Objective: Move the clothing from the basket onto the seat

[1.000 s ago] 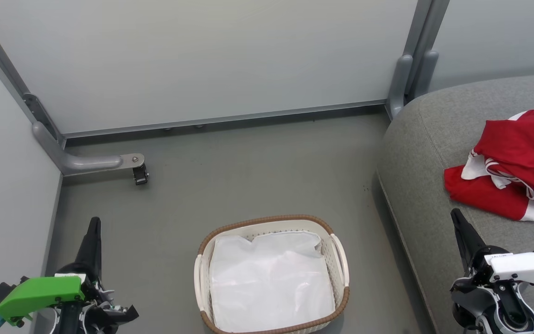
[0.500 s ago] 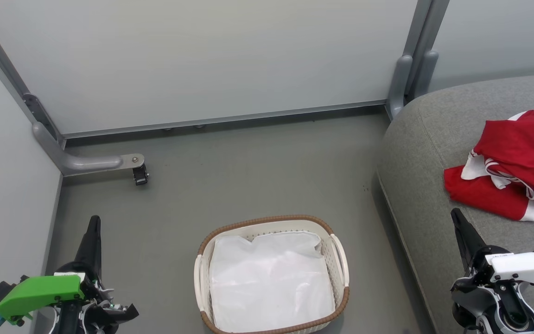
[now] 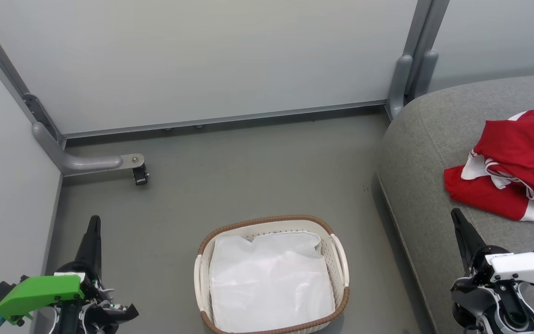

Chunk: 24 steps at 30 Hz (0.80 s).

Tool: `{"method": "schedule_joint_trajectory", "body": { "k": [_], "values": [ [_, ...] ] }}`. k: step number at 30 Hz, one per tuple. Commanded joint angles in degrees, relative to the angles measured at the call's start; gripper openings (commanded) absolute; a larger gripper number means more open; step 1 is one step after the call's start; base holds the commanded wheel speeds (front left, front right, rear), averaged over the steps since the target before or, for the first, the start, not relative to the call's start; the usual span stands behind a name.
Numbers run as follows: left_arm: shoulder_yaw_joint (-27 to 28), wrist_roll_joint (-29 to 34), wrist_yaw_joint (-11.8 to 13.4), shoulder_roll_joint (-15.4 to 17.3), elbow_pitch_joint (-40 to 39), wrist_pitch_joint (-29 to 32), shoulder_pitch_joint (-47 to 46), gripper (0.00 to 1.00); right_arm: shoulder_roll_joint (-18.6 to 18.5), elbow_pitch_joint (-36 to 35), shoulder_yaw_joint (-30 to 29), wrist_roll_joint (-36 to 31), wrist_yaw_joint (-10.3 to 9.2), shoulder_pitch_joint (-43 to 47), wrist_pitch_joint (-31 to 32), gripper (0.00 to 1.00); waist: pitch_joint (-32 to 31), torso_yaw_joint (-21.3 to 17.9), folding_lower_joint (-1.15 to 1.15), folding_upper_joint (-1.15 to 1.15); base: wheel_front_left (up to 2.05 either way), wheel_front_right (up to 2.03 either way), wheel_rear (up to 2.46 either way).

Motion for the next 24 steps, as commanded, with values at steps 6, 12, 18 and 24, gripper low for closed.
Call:
{"method": "schedule_joint_trajectory", "body": {
  "k": [6,12,18,24],
  "values": [
    [0.11,-0.18,-0.2,-0.04,-0.08,0.18,-0.63,0.0,-0.34,-0.18,-0.14,0.22,0.0,0.63,0.07,0.0,0.0,0.0,0.0,0.0,0.0,0.0,0.0],
    [0.1,-0.18,-0.2,-0.03,-0.08,0.18,-0.63,0.0,-0.34,-0.18,-0.14,0.22,0.0,0.63,0.06,0.0,0.0,0.0,0.0,0.0,0.0,0.0,0.0],
    [0.1,-0.18,-0.2,-0.03,-0.08,0.18,-0.63,0.0,-0.34,-0.18,-0.14,0.22,0.0,0.63,0.06,0.0,0.0,0.0,0.0,0.0,0.0,0.0,0.0],
    [0.1,-0.18,-0.2,-0.03,-0.08,0.18,-0.63,0.0,-0.34,-0.18,-0.14,0.22,0.0,0.62,0.07,0.0,0.0,0.0,0.0,0.0,0.0,0.0,0.0]
  ]
}}
